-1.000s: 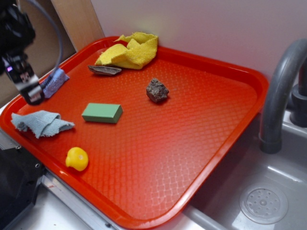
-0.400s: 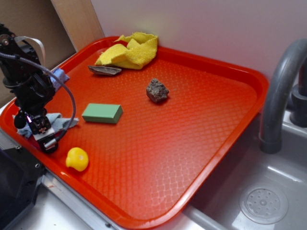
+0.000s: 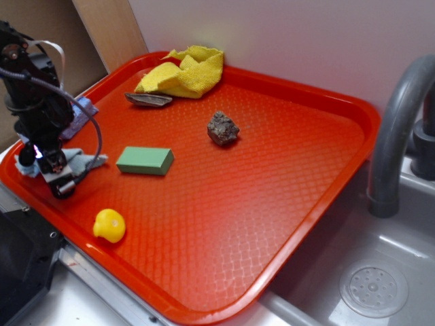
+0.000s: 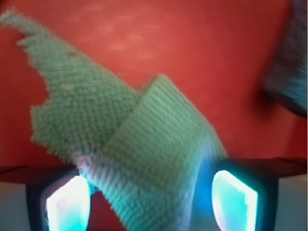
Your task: Grab the blue cloth.
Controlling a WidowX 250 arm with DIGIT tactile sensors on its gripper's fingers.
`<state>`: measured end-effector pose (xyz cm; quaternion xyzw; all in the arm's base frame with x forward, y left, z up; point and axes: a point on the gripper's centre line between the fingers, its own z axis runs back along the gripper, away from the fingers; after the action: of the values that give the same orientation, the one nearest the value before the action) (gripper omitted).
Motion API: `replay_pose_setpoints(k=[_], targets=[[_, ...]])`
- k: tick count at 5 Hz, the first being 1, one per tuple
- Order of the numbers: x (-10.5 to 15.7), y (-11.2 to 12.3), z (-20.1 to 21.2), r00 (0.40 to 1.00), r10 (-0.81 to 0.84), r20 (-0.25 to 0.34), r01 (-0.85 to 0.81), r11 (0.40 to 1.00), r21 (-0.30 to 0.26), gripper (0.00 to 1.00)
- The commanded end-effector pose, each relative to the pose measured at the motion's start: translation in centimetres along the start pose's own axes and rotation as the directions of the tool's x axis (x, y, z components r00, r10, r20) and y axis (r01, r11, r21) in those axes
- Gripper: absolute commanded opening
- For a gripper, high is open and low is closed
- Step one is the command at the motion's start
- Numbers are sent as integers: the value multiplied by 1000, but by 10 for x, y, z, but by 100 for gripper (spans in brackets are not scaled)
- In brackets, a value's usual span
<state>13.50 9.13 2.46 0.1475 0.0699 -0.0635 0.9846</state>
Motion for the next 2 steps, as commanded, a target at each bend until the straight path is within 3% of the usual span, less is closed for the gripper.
replay_pose_setpoints(k=[1, 2], targets=[[-7, 10, -9, 997, 76, -23, -77, 996, -34, 0], [-8, 6, -9, 998, 62, -16, -63, 998, -32, 0]])
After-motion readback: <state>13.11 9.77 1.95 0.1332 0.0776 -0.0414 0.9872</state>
